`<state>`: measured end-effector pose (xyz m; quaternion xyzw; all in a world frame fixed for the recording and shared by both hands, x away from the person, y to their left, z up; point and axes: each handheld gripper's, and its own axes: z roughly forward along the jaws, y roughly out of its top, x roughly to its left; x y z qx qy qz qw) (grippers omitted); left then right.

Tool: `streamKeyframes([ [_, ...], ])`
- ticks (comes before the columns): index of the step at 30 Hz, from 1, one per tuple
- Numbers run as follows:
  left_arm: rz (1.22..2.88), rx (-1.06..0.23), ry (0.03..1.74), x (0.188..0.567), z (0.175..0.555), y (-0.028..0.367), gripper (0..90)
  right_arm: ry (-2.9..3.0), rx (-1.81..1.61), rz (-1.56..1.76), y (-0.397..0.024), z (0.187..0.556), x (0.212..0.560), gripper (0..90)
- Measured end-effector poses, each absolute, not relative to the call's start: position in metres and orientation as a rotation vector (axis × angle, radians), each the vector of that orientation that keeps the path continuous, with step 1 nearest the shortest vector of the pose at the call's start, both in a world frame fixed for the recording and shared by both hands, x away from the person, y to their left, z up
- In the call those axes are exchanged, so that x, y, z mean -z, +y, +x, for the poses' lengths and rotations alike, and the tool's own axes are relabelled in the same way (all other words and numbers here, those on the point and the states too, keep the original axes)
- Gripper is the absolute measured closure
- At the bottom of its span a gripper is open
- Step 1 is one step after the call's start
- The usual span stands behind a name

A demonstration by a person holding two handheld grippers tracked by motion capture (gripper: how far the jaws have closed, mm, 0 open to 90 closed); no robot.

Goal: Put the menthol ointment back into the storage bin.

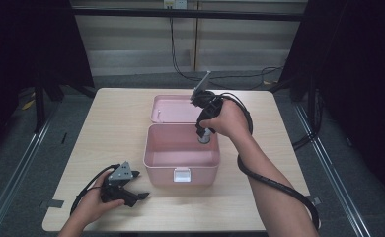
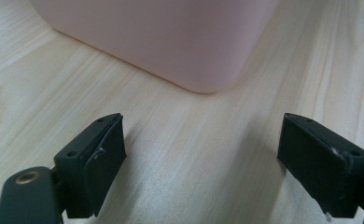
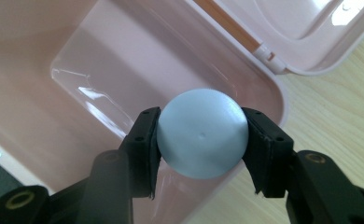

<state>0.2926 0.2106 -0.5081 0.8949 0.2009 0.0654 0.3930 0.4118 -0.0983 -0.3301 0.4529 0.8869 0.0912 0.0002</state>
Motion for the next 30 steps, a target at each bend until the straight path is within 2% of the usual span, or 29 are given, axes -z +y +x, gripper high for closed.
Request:
streamKeyframes([
  [30,2.28,-0.171,0.506,0.508,0.292,0.21,14.5,2.681,-0.273,1.628,-0.088,0.425,0.369,50.6],
])
